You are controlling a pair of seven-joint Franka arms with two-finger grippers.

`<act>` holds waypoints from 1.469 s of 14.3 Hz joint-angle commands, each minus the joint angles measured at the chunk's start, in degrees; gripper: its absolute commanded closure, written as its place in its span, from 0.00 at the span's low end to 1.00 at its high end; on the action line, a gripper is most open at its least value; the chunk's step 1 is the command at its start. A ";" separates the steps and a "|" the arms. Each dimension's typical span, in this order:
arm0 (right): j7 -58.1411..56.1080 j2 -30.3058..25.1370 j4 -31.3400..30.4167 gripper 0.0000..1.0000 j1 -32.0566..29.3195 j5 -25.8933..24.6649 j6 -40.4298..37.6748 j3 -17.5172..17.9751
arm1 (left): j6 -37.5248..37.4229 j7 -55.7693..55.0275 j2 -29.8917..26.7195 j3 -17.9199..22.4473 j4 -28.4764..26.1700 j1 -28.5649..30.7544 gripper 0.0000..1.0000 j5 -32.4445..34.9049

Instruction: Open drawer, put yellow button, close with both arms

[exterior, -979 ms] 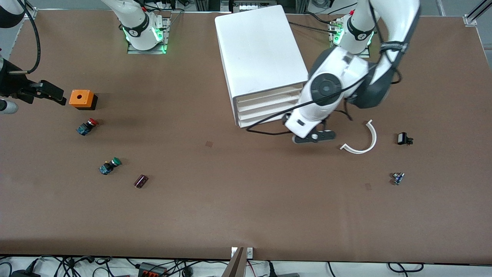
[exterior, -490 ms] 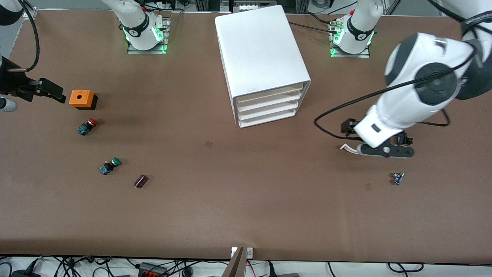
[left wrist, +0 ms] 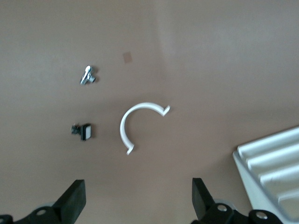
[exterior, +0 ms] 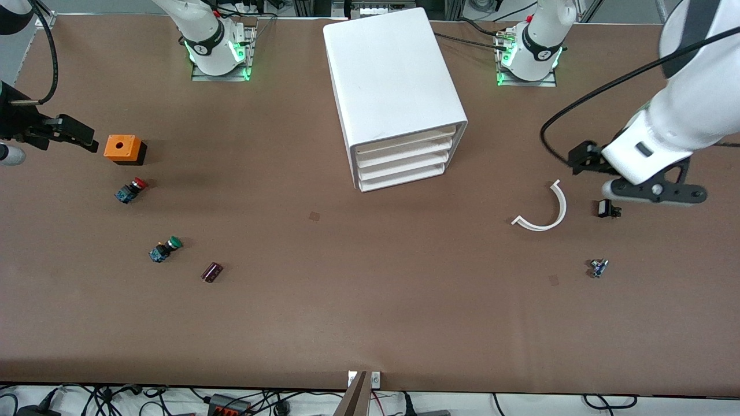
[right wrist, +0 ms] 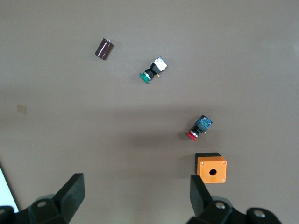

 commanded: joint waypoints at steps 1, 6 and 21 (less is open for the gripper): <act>-0.86 -1.40 -1.32 0.00 0.33 -0.19 -0.42 -0.26 | -3.30 5.45 -1.99 1.26 -2.31 4.00 0.00 -8.42; -0.95 -1.92 -2.55 0.00 0.33 -0.27 1.77 -0.26 | 11.25 9.59 -13.75 14.19 -18.11 -4.08 0.00 -8.29; -0.95 -3.06 -4.66 0.00 0.33 -0.63 3.18 -0.26 | 10.07 5.46 -15.36 11.47 -18.14 -4.17 0.00 -6.43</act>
